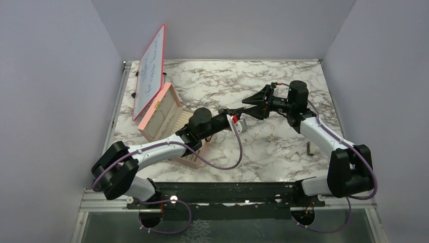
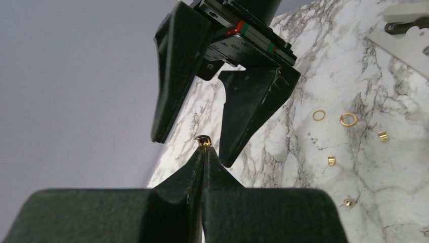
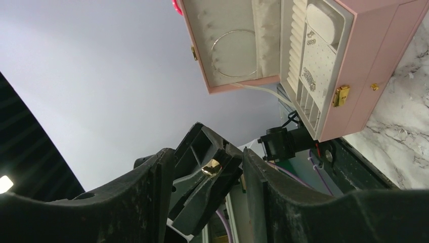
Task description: Organize the mixed jewelry
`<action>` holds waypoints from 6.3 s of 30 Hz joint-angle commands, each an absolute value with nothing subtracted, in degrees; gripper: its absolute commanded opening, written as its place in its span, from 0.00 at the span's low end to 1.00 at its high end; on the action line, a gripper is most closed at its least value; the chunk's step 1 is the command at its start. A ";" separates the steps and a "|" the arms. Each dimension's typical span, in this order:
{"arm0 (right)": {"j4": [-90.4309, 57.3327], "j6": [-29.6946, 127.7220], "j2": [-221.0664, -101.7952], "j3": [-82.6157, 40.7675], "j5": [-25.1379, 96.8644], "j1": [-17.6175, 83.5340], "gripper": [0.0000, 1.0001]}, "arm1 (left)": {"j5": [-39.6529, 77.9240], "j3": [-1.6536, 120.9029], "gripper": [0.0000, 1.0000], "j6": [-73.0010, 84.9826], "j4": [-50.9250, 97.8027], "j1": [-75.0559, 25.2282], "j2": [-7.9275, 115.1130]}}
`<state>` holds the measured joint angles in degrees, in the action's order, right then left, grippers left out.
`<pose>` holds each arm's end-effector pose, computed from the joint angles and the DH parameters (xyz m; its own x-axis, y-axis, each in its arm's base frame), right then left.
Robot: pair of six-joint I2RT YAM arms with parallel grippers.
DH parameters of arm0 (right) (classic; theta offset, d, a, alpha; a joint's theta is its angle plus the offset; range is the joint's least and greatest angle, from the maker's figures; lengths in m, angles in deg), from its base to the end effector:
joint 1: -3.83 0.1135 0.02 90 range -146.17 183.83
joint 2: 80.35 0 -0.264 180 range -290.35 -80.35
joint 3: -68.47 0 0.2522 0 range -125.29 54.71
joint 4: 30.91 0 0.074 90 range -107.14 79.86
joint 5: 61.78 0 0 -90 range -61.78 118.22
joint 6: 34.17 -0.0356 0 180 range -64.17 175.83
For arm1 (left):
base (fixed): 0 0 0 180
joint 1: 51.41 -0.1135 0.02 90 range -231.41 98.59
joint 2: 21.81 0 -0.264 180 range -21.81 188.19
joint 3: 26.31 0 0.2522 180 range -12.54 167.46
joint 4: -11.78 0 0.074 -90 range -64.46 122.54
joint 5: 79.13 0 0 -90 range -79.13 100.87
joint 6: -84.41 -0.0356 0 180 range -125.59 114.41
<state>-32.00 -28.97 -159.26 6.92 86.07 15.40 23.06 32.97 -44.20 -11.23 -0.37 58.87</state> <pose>0.2870 0.0895 0.2713 -0.9241 0.3517 0.1492 0.1915 0.0884 0.9775 0.1959 -0.2542 0.2850 0.5709 0.2640 -0.7774 0.6866 0.3656 0.6284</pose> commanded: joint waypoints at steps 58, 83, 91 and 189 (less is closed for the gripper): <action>-30.85 -27.34 -155.95 8.00 84.88 15.61 0.33 | 21.36 31.39 0.00 -57.50 -12.64 0.62 56.51; -29.20 -25.03 -158.79 5.74 85.90 15.67 0.27 | 22.80 32.73 0.00 -56.91 -12.66 0.62 57.71; -29.47 -24.59 -158.82 6.26 87.31 15.61 0.29 | 22.37 33.51 0.00 -57.00 -12.69 0.62 58.70; -8.04 32.70 -196.79 -31.88 53.76 53.21 0.08 | -37.45 31.92 0.99 -9.63 23.13 0.27 8.70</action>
